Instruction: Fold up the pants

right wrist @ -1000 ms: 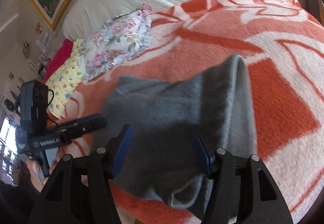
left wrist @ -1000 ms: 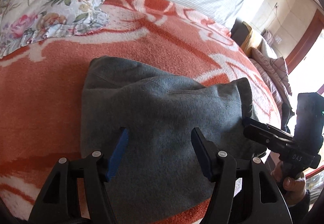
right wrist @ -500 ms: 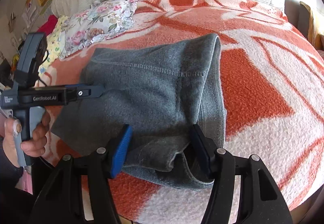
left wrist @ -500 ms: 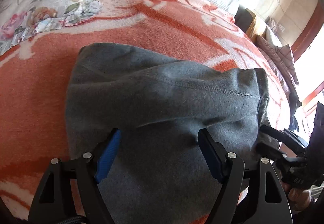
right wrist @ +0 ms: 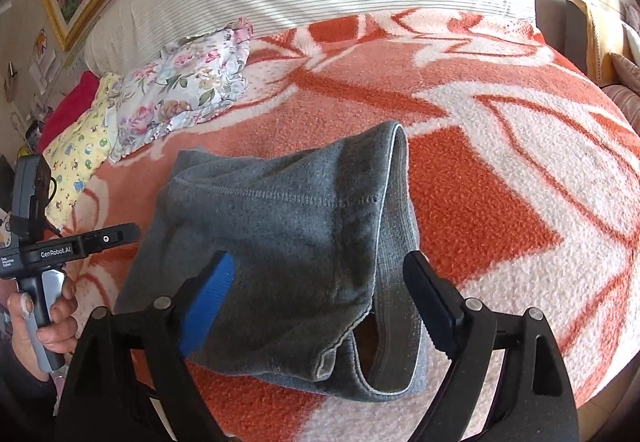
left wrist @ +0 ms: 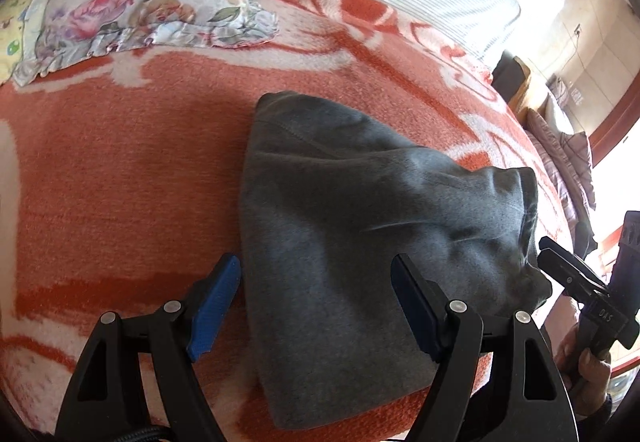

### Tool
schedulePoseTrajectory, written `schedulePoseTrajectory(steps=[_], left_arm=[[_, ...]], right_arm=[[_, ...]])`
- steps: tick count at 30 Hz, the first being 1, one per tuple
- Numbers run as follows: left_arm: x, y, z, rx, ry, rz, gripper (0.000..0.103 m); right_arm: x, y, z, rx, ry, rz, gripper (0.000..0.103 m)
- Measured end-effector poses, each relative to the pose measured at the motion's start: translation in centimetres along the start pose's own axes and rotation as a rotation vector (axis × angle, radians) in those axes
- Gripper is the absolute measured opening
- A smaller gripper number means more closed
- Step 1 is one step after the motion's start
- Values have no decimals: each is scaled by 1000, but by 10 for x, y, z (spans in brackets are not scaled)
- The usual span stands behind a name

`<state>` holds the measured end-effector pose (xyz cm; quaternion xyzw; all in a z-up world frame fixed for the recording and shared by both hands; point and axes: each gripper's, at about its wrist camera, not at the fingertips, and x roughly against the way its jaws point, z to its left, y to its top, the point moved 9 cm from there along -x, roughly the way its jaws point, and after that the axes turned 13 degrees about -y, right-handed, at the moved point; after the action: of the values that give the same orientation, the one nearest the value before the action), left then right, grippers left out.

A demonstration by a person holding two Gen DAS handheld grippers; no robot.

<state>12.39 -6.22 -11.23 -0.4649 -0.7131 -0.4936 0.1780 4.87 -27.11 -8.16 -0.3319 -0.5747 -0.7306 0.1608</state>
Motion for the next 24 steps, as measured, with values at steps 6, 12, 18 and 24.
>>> schedulePoseTrajectory(steps=[6,12,18,24], left_arm=[[-1,-11,19,49,-2,15,78],[-7,-15,25,74,-13,34,78],[-21,-25,28,88,-19,84,78],[-34,-29,30,86,-9,117,78]], right_arm=[[-1,-1,-1,38,-61,-2,90],[-12,-6,-17,-15,-84,27,94],[-41,-37,-31,-48,-75,145,98],[-38,-42,-36,-103,-10,128,99]])
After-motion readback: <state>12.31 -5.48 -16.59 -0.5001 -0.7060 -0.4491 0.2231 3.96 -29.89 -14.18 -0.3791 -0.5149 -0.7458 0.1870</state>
